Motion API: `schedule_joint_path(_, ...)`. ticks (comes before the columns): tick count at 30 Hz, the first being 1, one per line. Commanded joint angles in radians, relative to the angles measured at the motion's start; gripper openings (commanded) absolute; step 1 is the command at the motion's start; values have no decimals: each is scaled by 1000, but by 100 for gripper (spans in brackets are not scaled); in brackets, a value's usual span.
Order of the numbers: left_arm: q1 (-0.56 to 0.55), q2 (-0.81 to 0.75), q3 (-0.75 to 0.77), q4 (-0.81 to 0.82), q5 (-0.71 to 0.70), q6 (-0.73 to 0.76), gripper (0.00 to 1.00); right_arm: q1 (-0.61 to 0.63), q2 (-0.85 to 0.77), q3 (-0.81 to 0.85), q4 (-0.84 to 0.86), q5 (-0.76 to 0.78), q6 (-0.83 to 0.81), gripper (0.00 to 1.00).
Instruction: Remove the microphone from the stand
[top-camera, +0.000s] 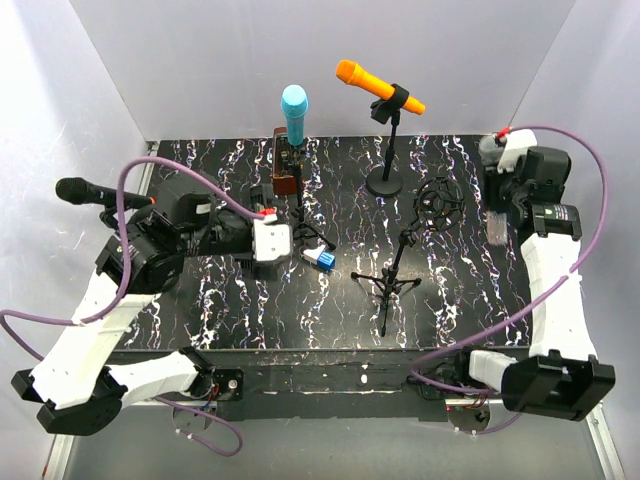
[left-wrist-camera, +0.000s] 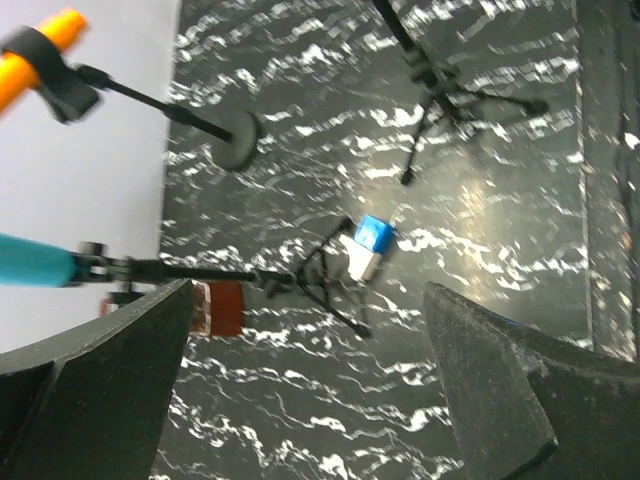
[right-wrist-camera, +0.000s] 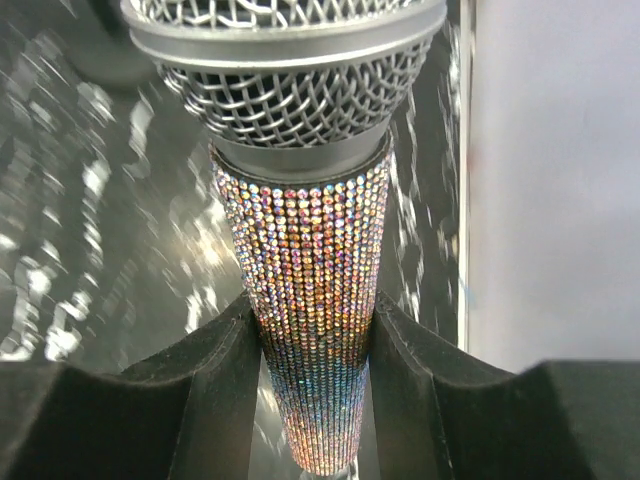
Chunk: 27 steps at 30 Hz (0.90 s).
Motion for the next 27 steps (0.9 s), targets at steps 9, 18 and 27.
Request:
schedule_joint_path(9, 3, -119, -205, -37, -29, -119, 98, -168, 133, -299, -225, 8, -67, 1)
schedule_joint_path(18, 3, -71, -157, -87, -30, -168, 98, -180, 236, -488, -32, 36, -219, 1)
schedule_joint_path(27, 1, -54, -121, -121, 2, -191, 98, -182, 354, -456, -174, -4, -243, 46)
